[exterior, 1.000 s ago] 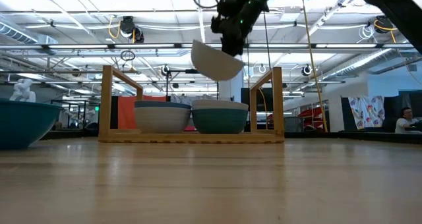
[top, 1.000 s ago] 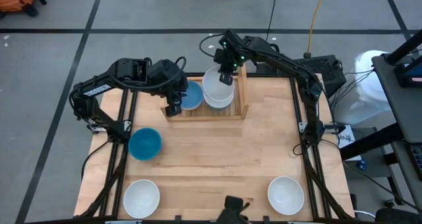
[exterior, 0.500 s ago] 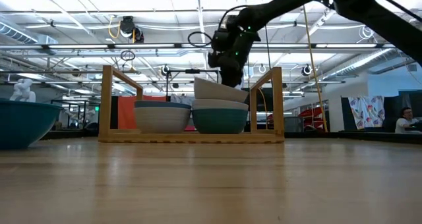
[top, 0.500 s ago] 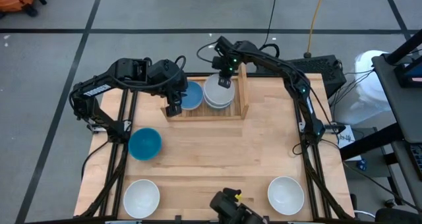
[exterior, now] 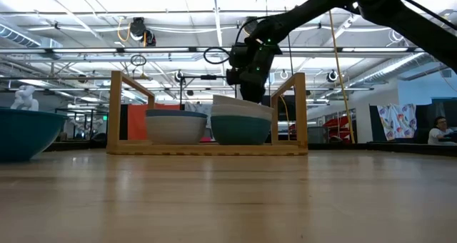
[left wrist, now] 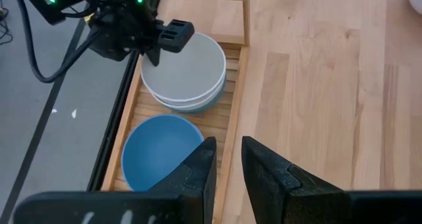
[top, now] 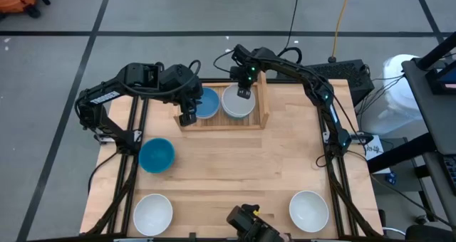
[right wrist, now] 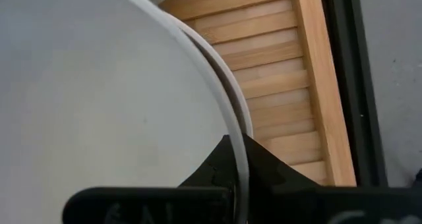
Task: Place and stack bowls onto a shelf
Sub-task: Stack the white bowl on the right white bowl on the shelf
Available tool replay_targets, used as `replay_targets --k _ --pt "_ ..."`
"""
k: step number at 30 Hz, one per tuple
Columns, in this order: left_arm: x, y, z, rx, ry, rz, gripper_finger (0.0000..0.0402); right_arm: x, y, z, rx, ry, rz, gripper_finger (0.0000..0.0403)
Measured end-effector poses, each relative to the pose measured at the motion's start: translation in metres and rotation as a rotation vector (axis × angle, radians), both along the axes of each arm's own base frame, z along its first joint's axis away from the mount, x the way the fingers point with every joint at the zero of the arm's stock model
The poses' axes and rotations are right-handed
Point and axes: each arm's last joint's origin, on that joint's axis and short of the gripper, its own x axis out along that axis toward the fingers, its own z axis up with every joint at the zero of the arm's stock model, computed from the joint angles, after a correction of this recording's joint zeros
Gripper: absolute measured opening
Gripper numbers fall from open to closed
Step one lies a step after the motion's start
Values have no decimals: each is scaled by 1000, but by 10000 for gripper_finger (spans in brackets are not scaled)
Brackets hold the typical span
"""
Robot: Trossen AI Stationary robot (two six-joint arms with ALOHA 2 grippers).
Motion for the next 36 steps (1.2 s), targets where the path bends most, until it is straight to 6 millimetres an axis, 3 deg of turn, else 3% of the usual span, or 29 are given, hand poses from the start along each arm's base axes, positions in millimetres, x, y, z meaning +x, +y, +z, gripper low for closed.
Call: replay_targets --k 6,13,23,36 --pt "0 0 0 -1 -1 2 79 -5 3 -15 22 33 23 6" --pt "0 0 0 -1 -1 2 79 -5 4 -15 18 34 25 45" --pt "0 0 0 -8 -1 12 79 -11 8 14 -57 -19 20 104" --pt "-2 0 -2 -17 21 19 79 -17 17 46 -130 -77 64 122"
